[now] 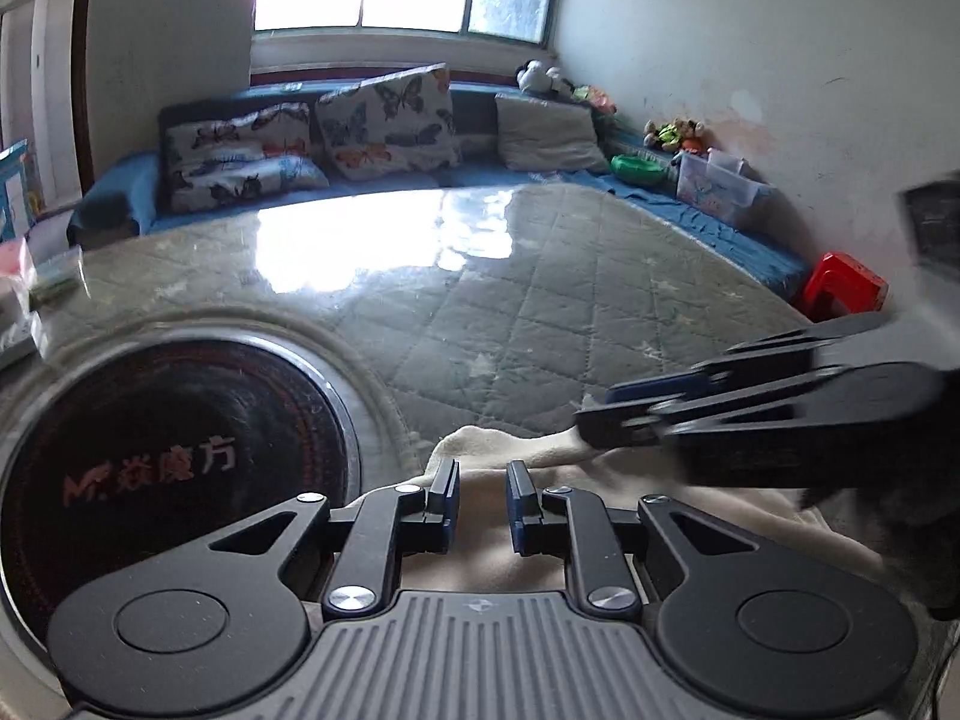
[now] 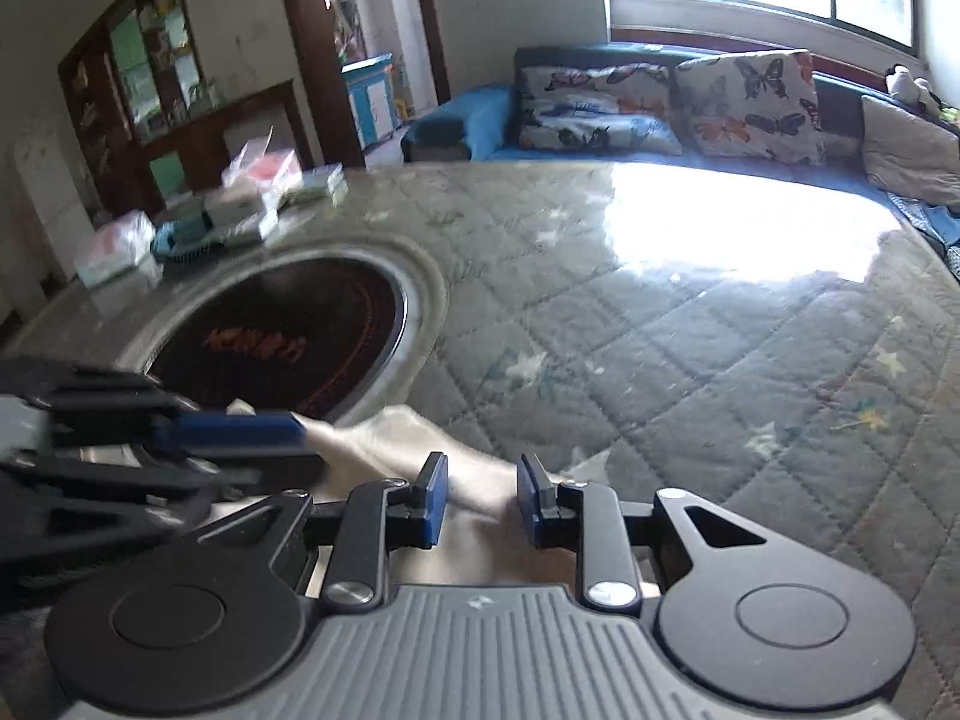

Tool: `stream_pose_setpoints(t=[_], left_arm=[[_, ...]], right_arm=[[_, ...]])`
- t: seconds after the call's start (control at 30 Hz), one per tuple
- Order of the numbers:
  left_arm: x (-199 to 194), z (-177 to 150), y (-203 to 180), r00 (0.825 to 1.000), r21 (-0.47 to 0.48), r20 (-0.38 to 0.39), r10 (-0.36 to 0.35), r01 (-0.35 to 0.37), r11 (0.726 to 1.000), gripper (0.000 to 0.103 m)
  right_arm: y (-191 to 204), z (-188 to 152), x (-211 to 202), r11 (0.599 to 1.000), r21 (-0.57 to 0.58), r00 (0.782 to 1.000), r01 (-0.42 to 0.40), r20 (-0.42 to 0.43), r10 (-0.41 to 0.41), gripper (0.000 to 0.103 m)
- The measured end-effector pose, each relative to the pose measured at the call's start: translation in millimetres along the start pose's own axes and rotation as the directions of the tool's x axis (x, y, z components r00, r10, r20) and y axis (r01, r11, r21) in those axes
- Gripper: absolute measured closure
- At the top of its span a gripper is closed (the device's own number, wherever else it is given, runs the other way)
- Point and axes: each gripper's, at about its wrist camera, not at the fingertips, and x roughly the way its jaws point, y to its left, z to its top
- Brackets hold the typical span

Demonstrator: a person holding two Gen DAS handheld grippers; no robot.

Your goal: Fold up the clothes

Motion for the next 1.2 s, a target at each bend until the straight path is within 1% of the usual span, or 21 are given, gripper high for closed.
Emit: stream_pose_setpoints(t=[0.1,0.2,0.3,0.4,0.5,0.6,0.7,0.73,0.77,0.83,0.9,0.97,1.03,1.13,1.2], left_arm=[[14.4,1.2,8.4,0.999,-0.026,-0.031,0.019,-0.02,0.999,0.084],[12.5,0.8,8.8,0.999,-0.035,-0.023,0.023,-0.024,0.999,0.083],[10.5,0.4,9.1,1.0,-0.044,-0.014,0.027,-0.028,0.999,0.083],[8.6,0.1,9.4,0.999,-0.053,-0.006,0.031,-0.031,0.998,0.083],[5.2,-1.3,9.1,0.999,-0.065,0.004,0.033,-0.032,0.997,0.083],[-4.2,-6.0,7.3,0.999,-0.066,0.019,0.034,-0.033,0.997,0.083],[-13.7,-12.7,6.8,0.999,-0.058,0.036,0.04,-0.038,0.998,0.082],[-14.5,-15.1,7.5,0.998,-0.056,0.035,0.046,-0.044,0.997,0.082],[-15.1,-17.4,8.1,0.998,-0.053,0.035,0.051,-0.05,0.997,0.082],[-11.8,-20.7,10.4,0.998,-0.056,0.016,0.061,-0.06,0.997,0.082],[-10.8,-22.8,11.2,0.997,-0.057,0.017,0.071,-0.07,0.996,0.082],[-9.8,-24.9,12.1,0.997,-0.058,0.018,0.08,-0.079,0.995,0.077],[-13.1,-26.6,13.5,0.996,-0.061,0.02,0.085,-0.084,0.995,0.075],[-23.2,-27.8,13.4,0.996,-0.064,0.035,0.085,-0.082,0.995,0.075],[-33.5,-28.6,9.1,0.996,-0.057,0.058,0.066,-0.063,0.996,0.075]], right_arm=[[-8.4,-4.7,-22.3,1.0,0.0,1.0,0.02,0.024,-0.02,0.078],[-16.6,-19.2,-47.5,0.997,-0.027,0.997,0.074,0.027,-0.073,0.078],[-25.3,-37.8,-67.1,0.993,-0.013,0.993,0.121,0.008,-0.121,0.078],[-31.8,-50.1,-78.4,0.992,0.014,0.992,0.126,0.001,-0.126,0.081],[-39.1,-59.1,-83.7,0.992,0.048,0.993,0.12,0.013,-0.121,0.081],[-42.5,-61.2,-74.1,0.99,0.067,0.992,0.12,0.014,-0.122,0.082],[-45.3,-62.0,-61.8,0.989,0.082,0.992,0.123,0.014,-0.124,0.091],[-45.3,-62.0,-59.0,0.988,0.089,0.992,0.128,0.013,-0.129,0.098],[-44.3,-61.7,-58.4,0.987,0.087,0.99,0.137,0.017,-0.139,0.099],[-39.5,-60.3,-60.9,0.984,0.059,0.985,0.167,0.042,-0.169,0.099],[-34.5,-59.2,-59.6,0.975,0.027,0.973,0.221,0.058,-0.222,0.099],[-35.3,-62.5,-51.6,0.97,0.014,0.969,0.242,0.045,-0.242,0.099],[-36.6,-65.1,-49.1,0.969,0.007,0.968,0.246,0.051,-0.246,0.098],[-38.0,-61.5,-62.9,0.974,0.04,0.971,0.224,0.082,-0.226,0.097],[-30.4,-60.2,-73.5,0.979,0.022,0.972,0.204,0.11,-0.205,0.097]])
